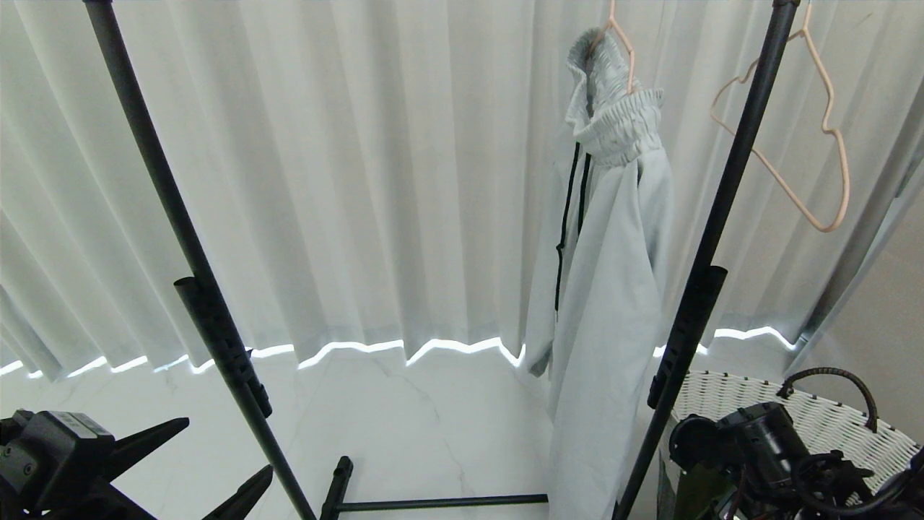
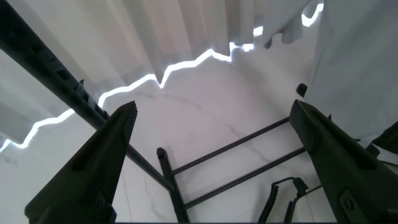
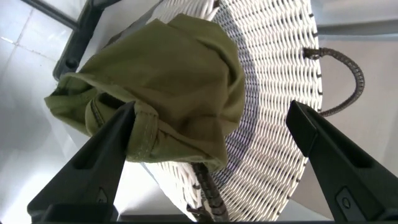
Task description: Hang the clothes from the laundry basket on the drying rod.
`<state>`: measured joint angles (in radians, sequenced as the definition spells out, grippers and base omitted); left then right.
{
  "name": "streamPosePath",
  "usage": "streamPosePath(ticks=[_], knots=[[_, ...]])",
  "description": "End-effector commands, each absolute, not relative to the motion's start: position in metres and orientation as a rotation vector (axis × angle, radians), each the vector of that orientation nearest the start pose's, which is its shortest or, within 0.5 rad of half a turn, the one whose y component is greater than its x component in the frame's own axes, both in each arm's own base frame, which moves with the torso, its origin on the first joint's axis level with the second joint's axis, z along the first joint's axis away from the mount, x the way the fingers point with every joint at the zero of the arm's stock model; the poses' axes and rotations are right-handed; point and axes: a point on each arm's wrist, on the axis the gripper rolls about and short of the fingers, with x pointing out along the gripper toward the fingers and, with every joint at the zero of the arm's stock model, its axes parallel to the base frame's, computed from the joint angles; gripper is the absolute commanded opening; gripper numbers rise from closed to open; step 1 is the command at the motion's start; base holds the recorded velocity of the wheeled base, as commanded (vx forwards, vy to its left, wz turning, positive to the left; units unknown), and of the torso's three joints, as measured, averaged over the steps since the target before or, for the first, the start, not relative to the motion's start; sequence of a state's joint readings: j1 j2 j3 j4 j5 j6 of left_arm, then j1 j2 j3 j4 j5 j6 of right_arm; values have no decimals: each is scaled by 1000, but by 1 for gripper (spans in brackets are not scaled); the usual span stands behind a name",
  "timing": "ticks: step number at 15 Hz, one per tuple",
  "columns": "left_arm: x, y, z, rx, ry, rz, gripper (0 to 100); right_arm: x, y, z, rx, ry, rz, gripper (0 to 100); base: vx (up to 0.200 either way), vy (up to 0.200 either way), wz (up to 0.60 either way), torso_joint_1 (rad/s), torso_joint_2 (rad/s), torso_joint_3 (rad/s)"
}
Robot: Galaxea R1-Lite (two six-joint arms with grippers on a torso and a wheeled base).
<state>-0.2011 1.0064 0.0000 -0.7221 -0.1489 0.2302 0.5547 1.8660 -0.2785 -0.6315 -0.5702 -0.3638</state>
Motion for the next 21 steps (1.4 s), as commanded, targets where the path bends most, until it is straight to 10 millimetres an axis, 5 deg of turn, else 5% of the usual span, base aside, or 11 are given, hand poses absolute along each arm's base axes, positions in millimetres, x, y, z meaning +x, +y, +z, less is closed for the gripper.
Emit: streamPosePath(ticks=[1,12,20,21], knots=[[92,-22,118,234,238,-378,100,186,100,40,-845,784,133,100,0,0,0,0,0,0],[91,-22,118,235,234,-378,100,163,79,36,-874,848,136,100,0,0,0,0,0,0],[91,-22,118,235,234,-378,100,169,77,39,-852,836,109,100,0,0,0,0,0,0],[91,-22,118,233,235,-378,100,169,77,39,-852,836,109,0,0,0,0,0,0,0]])
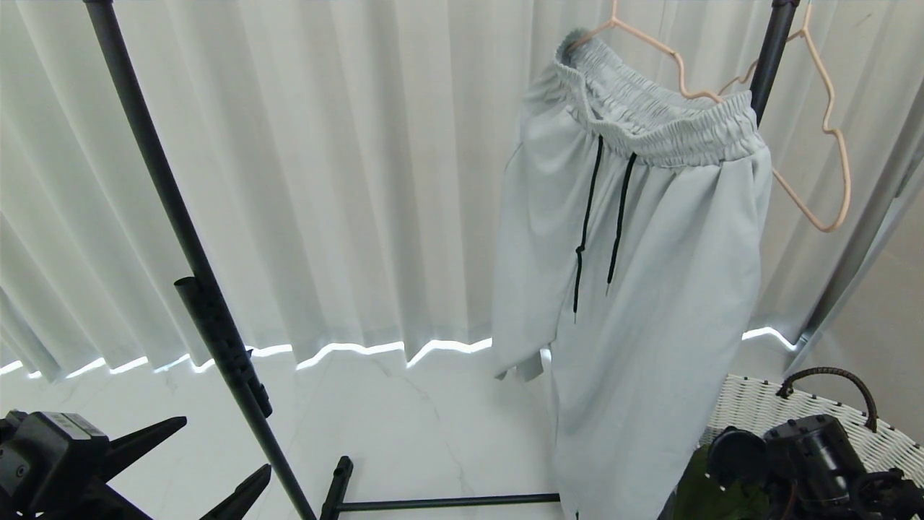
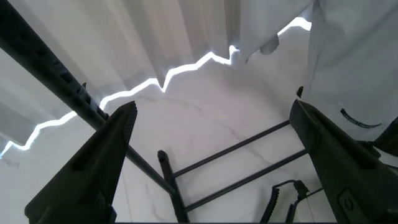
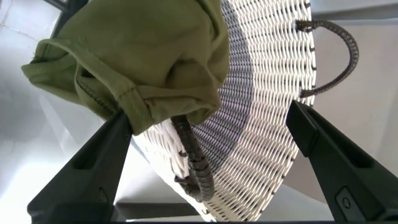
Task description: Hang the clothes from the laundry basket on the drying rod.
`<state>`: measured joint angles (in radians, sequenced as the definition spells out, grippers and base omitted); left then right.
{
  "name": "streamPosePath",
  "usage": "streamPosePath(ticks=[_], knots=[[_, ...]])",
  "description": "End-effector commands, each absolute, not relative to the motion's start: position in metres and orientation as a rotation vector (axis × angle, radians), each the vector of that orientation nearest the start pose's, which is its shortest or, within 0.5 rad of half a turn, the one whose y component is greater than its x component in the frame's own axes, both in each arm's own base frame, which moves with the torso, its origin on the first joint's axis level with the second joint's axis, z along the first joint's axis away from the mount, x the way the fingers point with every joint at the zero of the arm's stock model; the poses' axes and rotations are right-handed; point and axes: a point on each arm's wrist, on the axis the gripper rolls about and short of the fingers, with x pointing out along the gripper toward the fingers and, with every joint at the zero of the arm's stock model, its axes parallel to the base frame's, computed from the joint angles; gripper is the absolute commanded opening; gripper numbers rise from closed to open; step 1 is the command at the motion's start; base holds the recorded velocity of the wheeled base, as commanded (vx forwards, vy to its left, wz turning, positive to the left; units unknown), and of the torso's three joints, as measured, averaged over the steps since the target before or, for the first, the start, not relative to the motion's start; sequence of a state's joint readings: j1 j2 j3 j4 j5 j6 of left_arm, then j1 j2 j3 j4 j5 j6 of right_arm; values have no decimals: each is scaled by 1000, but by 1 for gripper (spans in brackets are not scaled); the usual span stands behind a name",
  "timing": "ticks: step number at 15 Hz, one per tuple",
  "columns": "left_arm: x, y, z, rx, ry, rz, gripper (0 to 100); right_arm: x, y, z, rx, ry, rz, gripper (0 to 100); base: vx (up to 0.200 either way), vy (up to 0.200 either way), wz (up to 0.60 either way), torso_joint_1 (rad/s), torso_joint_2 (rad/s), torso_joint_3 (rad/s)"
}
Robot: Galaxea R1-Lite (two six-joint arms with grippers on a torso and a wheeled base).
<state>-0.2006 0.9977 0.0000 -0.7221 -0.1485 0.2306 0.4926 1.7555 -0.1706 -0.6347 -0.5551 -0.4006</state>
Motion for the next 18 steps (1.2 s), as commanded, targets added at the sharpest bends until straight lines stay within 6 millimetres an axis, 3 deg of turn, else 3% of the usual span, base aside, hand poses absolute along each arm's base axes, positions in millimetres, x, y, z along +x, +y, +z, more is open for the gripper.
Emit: streamPosePath(ticks=[1,7,11,15,18], knots=[[91,-22,118,233,235,-378,100,169,77,39,-852,836,109,0,0,0,0,0,0,0],[90,-22,119,233,229,-377,100,179,84,57,-668,731,119,0,0,0,0,0,0,0],[88,-21,120,233,213,-374,100,189,90,94,-449,563,58,0,0,0,0,0,0,0],[89,-21,122,235,204,-373,100,170,84,136,-286,375,73,0,0,0,0,0,0,0],[89,-21,123,227,199,-375,100,149,74,141,-132,343,174,0,0,0,0,0,0,0]])
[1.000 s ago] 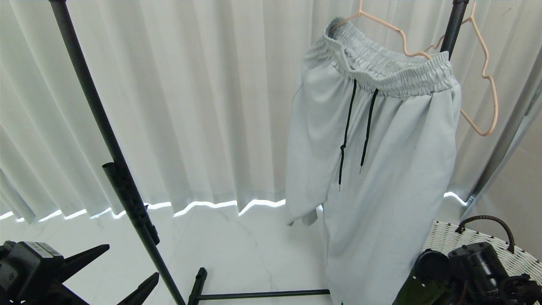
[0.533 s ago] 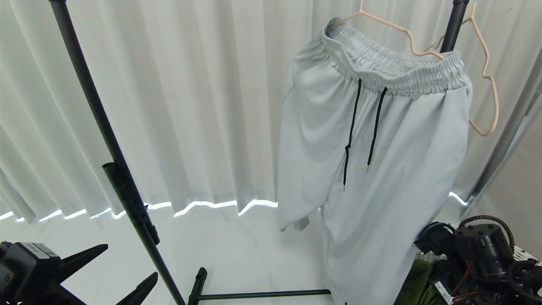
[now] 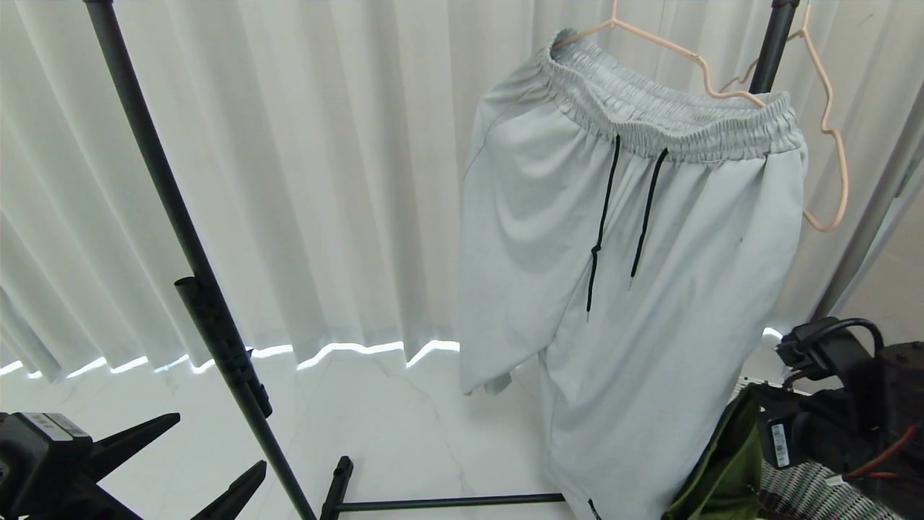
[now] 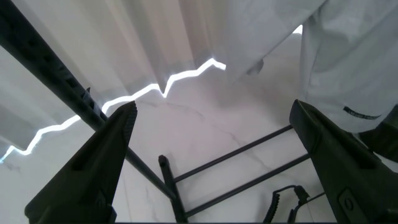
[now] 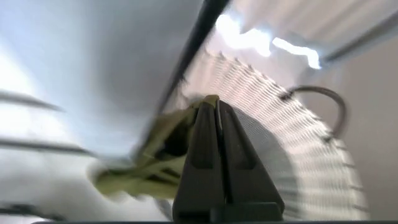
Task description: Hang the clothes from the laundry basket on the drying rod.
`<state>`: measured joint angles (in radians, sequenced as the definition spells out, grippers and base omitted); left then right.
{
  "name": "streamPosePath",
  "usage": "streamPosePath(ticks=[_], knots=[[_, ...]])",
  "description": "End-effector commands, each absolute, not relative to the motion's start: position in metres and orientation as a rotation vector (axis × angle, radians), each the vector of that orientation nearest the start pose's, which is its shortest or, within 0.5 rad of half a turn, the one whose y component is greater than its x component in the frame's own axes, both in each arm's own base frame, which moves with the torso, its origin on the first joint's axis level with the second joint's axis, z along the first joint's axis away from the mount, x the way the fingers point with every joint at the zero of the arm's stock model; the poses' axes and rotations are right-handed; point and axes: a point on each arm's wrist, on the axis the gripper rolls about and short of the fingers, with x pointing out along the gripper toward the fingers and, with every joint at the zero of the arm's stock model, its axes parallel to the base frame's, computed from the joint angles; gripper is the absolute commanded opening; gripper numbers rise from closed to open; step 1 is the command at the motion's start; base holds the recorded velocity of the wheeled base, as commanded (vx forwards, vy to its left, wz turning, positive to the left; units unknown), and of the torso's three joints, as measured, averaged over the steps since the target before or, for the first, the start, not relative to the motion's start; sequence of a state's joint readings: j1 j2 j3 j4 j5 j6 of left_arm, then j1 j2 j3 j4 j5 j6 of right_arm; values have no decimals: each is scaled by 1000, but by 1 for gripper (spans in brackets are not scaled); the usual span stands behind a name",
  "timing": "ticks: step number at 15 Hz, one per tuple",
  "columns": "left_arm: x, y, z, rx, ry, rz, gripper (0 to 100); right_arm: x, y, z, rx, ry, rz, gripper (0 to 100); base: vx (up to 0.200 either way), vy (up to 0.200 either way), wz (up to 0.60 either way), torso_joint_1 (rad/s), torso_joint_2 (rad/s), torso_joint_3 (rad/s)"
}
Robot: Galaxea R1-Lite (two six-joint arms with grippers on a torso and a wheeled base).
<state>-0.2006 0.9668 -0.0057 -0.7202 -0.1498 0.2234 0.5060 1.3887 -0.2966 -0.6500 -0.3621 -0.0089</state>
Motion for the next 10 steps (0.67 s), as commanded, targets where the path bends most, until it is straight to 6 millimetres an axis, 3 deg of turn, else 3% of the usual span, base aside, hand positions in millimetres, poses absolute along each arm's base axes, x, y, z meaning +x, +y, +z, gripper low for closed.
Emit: streamPosePath(ticks=[1,4,10], knots=[[89,-22,124,225,196,-376,100,147,72,144,-121,328,188,0,0,0,0,0,0,0],[86,-22,123,226,189,-386,100,138,57,164,-110,225,151,0,0,0,0,0,0,0],[83,-22,124,228,173,-397,100,132,55,162,-121,249,192,0,-200,0,0,4,3,3]])
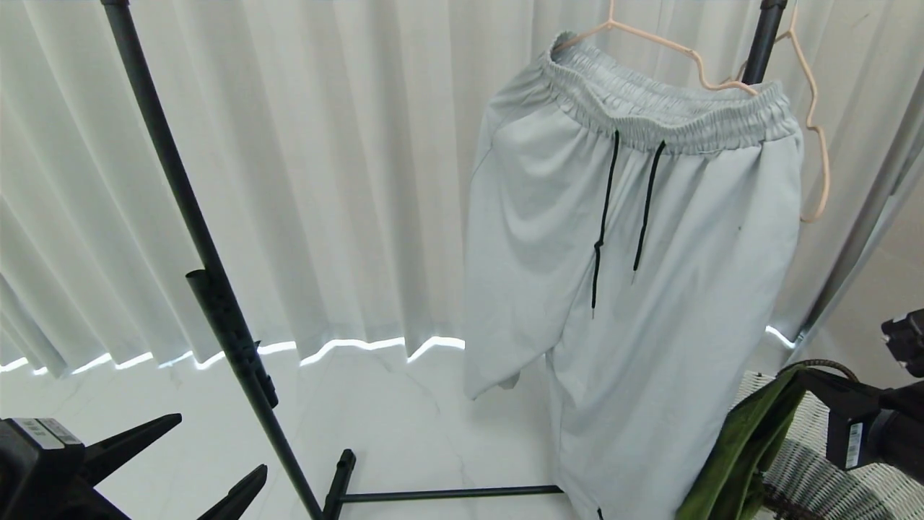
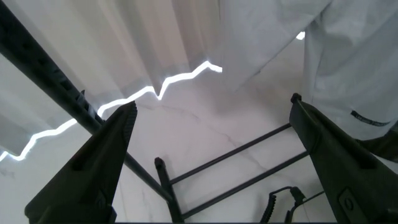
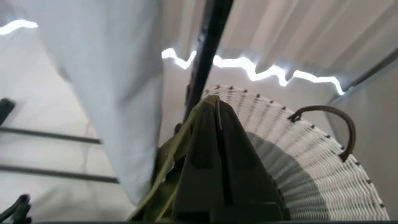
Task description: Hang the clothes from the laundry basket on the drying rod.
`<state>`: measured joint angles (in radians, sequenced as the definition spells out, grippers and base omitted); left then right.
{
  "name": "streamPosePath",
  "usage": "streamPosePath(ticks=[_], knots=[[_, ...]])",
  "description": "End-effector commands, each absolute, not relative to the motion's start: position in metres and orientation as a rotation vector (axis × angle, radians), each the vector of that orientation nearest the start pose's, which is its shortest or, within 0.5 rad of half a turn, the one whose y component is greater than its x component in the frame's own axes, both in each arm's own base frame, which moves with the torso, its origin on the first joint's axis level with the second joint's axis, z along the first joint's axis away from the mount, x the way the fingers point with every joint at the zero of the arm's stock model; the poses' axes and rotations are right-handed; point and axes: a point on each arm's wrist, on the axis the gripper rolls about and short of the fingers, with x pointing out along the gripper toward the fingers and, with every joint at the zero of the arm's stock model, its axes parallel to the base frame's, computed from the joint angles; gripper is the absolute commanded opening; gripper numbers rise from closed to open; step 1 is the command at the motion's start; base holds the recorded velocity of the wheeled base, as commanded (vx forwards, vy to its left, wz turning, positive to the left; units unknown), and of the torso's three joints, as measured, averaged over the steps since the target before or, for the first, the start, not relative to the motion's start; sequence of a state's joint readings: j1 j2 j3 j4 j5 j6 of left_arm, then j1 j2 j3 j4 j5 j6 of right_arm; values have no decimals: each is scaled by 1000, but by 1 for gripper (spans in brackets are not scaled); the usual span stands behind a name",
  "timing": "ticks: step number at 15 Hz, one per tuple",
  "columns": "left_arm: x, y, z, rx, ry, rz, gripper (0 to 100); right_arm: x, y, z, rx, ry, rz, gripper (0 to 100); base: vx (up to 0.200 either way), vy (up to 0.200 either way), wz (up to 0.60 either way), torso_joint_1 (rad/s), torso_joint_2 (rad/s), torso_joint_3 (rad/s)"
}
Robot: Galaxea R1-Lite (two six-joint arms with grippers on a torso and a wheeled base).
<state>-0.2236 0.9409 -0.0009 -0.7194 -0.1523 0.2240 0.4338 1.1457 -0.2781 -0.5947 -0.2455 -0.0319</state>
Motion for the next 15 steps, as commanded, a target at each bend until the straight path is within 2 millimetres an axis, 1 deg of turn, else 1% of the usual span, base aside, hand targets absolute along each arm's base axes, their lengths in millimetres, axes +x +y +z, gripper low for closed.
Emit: streamPosePath(ticks=[1,6,10,15], knots=[[83,-22,124,227,169,-396,100,133,56,161,-121,252,196,0,-200,0,0,-2,-7,2],[83,-23,124,223,169,-401,100,133,56,160,-125,258,200,0,-200,0,0,0,2,3],[83,-23,124,223,170,-401,100,131,56,157,-133,271,241,0,0,0,0,0,0,0],[83,-22,124,224,169,-399,100,131,57,156,-138,277,244,0,0,0,0,0,0,0]])
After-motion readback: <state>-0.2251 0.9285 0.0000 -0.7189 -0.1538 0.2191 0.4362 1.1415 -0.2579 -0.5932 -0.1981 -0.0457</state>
